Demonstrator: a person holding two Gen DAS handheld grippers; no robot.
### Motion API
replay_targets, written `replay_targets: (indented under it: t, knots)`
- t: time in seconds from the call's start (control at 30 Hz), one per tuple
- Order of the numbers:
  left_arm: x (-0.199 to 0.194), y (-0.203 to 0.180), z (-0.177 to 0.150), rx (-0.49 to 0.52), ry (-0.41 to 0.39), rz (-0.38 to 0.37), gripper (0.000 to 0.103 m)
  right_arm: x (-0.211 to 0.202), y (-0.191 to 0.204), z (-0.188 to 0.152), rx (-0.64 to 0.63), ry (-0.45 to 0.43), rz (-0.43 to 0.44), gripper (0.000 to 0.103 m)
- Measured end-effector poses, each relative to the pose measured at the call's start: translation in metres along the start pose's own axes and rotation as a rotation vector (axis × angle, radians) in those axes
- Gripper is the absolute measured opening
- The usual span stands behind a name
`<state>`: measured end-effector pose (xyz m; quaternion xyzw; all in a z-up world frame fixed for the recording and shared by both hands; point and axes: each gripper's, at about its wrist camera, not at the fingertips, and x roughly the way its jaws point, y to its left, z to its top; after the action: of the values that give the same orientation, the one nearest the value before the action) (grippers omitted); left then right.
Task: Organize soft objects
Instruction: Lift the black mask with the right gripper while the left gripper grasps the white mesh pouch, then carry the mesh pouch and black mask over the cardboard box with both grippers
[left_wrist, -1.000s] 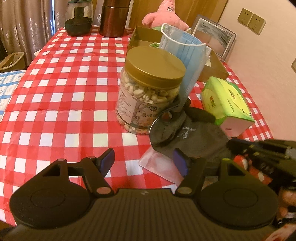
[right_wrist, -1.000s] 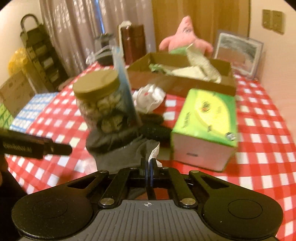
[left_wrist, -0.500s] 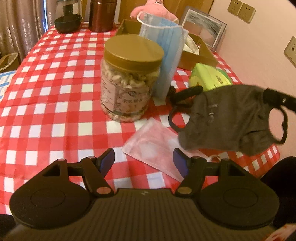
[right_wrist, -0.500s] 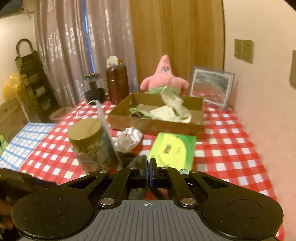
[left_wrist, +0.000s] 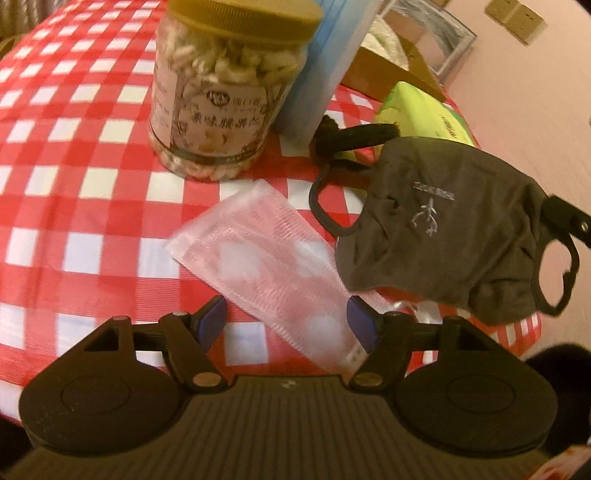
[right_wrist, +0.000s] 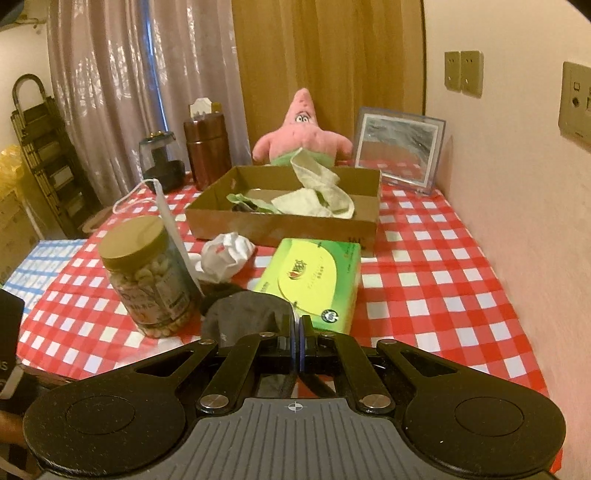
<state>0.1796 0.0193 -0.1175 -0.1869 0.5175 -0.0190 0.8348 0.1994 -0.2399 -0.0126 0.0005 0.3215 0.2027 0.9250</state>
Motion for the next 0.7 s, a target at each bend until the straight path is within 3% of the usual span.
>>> replay_targets:
  t: [0.17,0.23,0.43,0.7]
  knots:
    - [0.007,-0.007,0.003,-0.001,-0.038,0.022,0.062,0.005,-0.005,-0.002,0.009,0.009,-0.005,0.002]
    - [0.008,-0.009,0.005,0.005,-0.048,0.036,0.043,0.006,-0.005,-0.002,0.009,0.011,-0.005,0.002]
    - [0.002,-0.006,0.007,0.041,-0.062,0.051,0.007,0.009,-0.003,-0.002,0.014,0.018,0.002,0.002]
    - [-0.04,0.006,0.006,0.092,-0.142,0.049,0.001,-0.004,0.002,0.005,0.023,-0.016,0.024,0.002]
